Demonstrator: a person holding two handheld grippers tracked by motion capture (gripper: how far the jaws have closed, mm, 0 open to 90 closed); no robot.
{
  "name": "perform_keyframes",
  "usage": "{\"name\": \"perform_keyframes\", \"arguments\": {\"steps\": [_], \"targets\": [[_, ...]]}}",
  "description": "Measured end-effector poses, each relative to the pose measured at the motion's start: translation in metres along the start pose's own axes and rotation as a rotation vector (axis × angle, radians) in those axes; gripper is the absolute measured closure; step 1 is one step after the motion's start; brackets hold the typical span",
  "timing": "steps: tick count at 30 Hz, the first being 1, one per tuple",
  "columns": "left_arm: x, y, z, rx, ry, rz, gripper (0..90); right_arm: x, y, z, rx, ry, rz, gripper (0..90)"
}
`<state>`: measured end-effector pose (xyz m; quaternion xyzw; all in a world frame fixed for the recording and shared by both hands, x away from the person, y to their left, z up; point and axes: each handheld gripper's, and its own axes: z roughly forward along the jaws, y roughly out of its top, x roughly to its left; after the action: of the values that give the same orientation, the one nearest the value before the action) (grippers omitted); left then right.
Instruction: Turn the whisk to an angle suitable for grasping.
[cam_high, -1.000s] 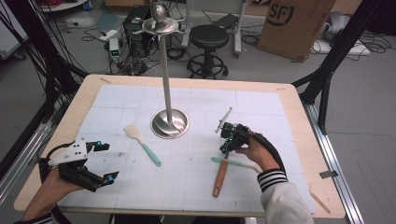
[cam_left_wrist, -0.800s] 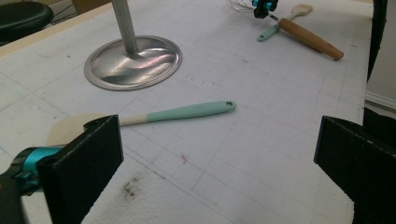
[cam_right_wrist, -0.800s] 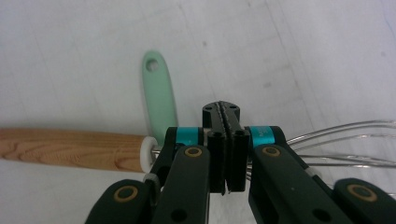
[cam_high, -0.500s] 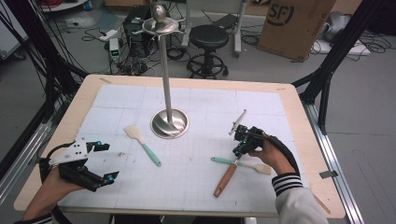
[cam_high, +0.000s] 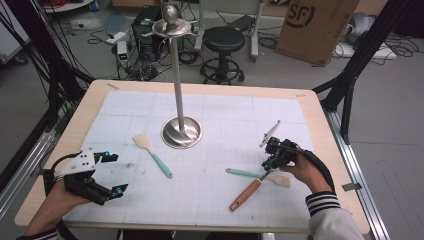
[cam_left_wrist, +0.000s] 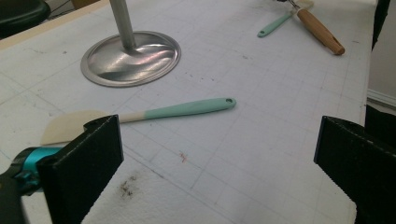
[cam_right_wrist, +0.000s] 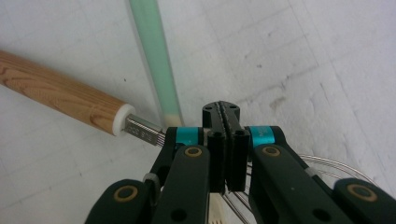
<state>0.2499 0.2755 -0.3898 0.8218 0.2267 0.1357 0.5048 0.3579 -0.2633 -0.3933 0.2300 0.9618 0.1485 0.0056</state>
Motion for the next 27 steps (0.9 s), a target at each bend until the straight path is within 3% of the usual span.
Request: {"name": "perform_keyframes", "arguments": {"steps": [5,9,15,18,19,27], "targets": [[0.0,0.001,0.001,0.002,-0.004,0.004,1.8,-0.001,-0.007,-0.004,-0.003,-0.001,0.014,89.4],[0.0,0.002,0.002,0.003,-0.005,0.004,1.9,0.003,-0.007,-0.009,-0.027,0.002,-0.002,88.6],[0.0,0.003,0.002,0.0,-0.007,0.005,1.9,0.012,0.0,-0.028,-0.059,-0.031,-0.034,78.7],[0.0,0.003,0.001,-0.004,-0.007,0.008,1.9,0.017,0.003,-0.037,-0.082,-0.043,-0.05,66.0],[0.0,0.003,0.001,-0.004,-0.007,0.008,1.9,0.017,0.003,-0.037,-0.082,-0.043,-0.05,66.0],[-0.001,0.003,0.0,-0.003,-0.006,0.016,1.8,0.031,0.009,-0.06,-0.138,-0.003,-0.141,20.7]]}}
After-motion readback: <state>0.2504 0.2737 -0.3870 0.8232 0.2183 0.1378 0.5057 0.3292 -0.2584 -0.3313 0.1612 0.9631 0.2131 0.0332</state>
